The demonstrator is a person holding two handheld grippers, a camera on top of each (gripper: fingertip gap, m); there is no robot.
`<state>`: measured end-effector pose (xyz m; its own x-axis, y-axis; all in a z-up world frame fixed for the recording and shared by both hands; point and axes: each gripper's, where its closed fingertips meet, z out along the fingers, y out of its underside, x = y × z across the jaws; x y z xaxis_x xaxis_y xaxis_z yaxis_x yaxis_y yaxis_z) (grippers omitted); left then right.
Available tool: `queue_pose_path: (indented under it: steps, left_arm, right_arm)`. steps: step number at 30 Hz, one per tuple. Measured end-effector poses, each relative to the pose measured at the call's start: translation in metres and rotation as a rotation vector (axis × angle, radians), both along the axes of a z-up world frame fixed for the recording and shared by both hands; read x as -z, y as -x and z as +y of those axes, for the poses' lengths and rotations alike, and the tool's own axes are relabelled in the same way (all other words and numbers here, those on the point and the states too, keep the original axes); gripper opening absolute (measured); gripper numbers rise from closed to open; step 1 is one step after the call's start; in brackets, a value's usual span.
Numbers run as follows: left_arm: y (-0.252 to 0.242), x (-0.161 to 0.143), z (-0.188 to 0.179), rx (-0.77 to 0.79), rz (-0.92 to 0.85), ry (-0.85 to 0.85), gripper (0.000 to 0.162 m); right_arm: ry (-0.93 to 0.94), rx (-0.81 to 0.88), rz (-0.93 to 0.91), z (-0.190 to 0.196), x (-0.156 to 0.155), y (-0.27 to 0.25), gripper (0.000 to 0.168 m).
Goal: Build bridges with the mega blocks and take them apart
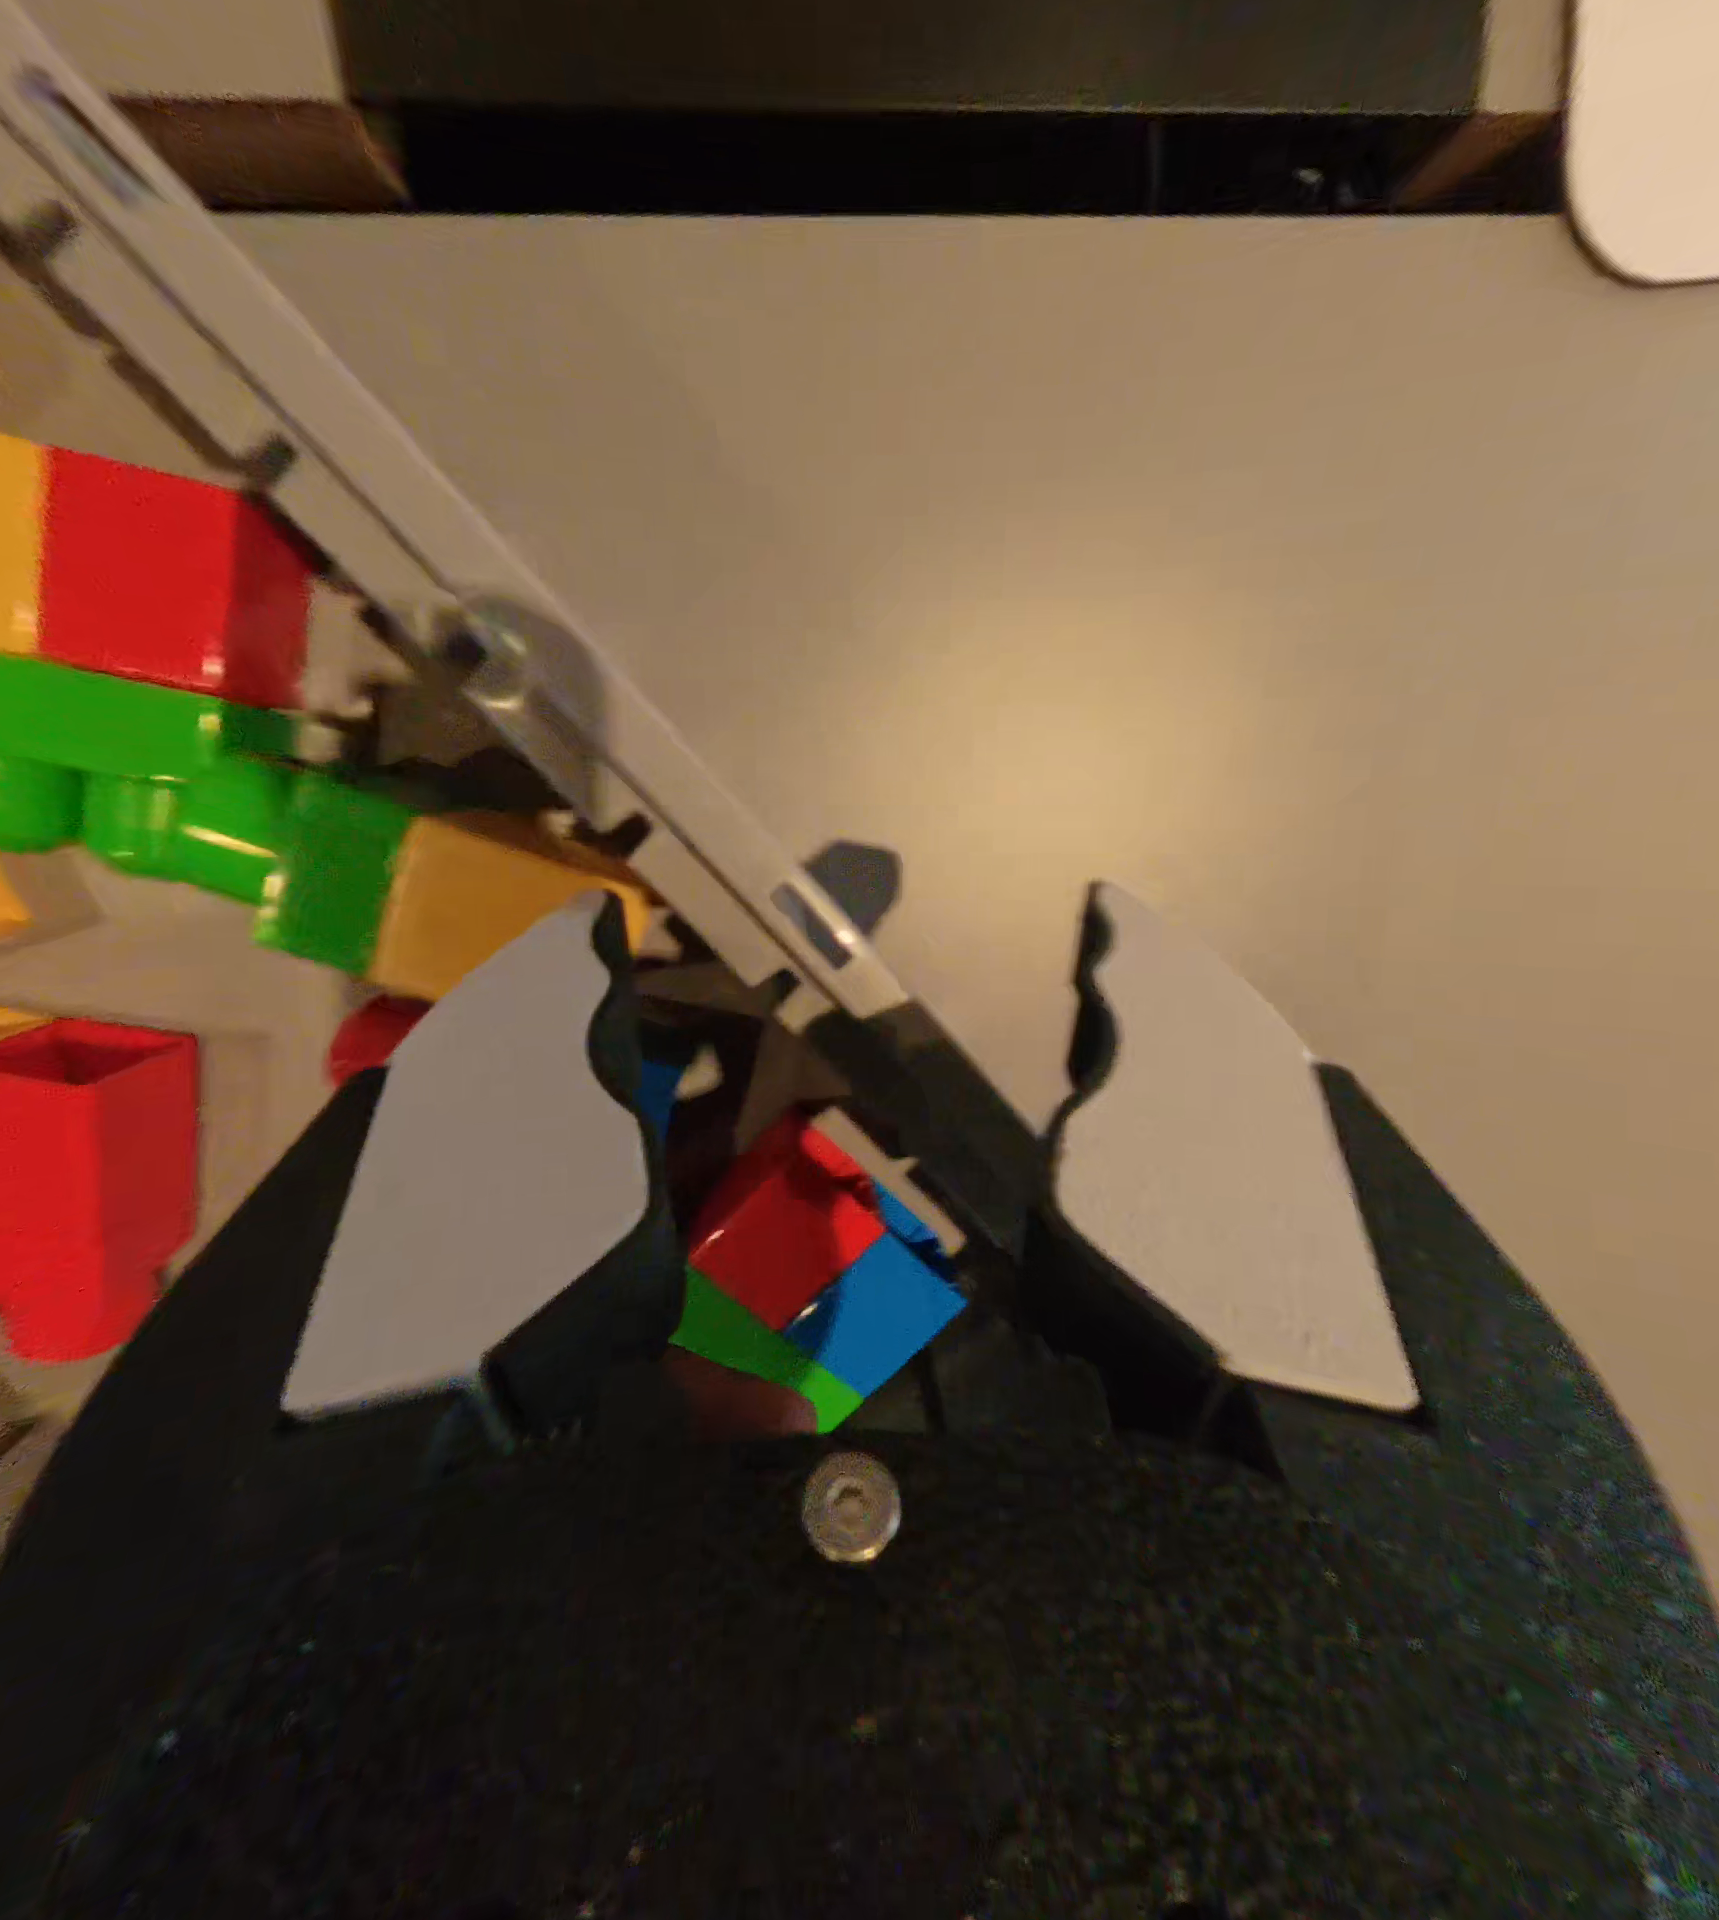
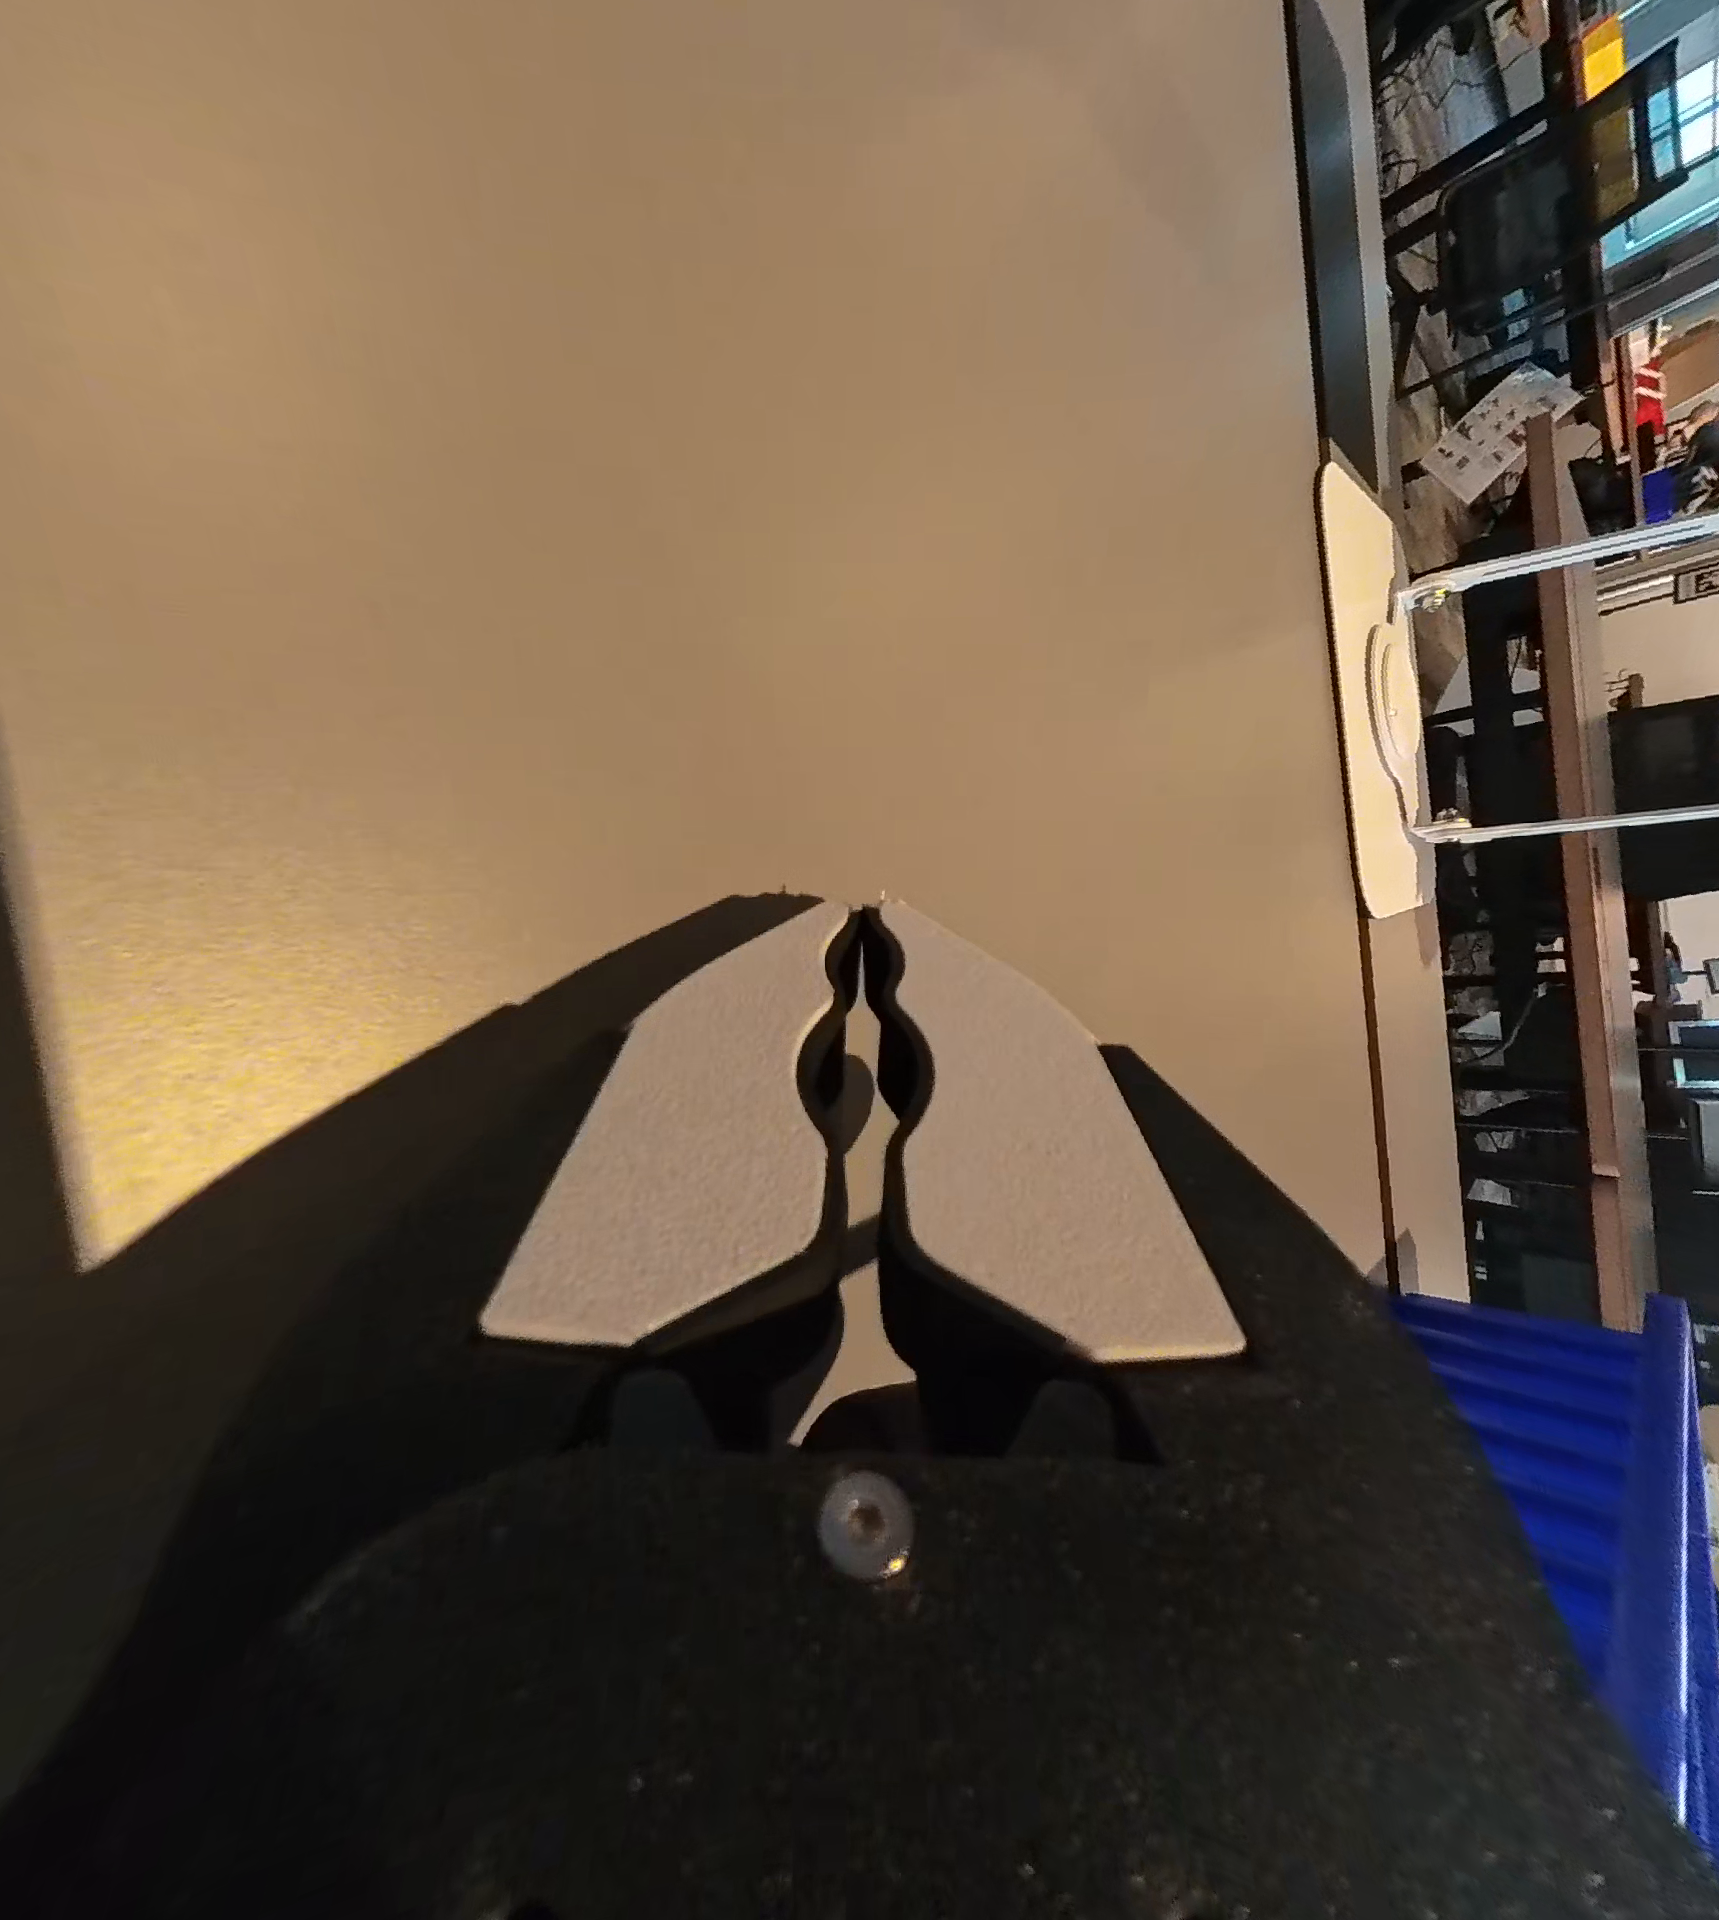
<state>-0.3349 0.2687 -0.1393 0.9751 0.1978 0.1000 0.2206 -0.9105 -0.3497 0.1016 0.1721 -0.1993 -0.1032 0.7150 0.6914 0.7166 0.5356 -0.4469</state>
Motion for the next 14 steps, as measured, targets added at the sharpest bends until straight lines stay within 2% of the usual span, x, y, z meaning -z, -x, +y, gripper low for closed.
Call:
queue_pose_path:
  steps: [1, 3, 5, 9, 14]
  left_arm:
    - [-0.003, 0.0, 0.001, -0.004, -0.023, -0.003, 0.073]
    - [-0.003, -0.001, -0.001, 0.014, -0.014, 0.009, 0.068]
    - [0.003, -0.004, -0.009, 0.082, 0.042, 0.021, 0.044]
    - [-0.013, -0.004, -0.028, 0.201, 0.066, 0.049, 0.044]
    - [-0.045, -0.004, -0.061, 0.455, 0.139, 0.118, 0.044]
  right_arm:
    - [-0.002, -0.001, -0.001, 0.0, 0.0, 0.0, 0.0]
    - [-0.005, -0.001, -0.006, 0.0, 0.0, 0.0, 0.0]
    - [-0.012, -0.004, -0.015, -0.001, 0.001, 0.0, 0.0]
    - [-0.034, -0.005, -0.031, -0.001, 0.002, 0.0, 0.0]
    - [-0.041, -0.003, -0.037, -0.001, 0.002, 0.0, 0.0]
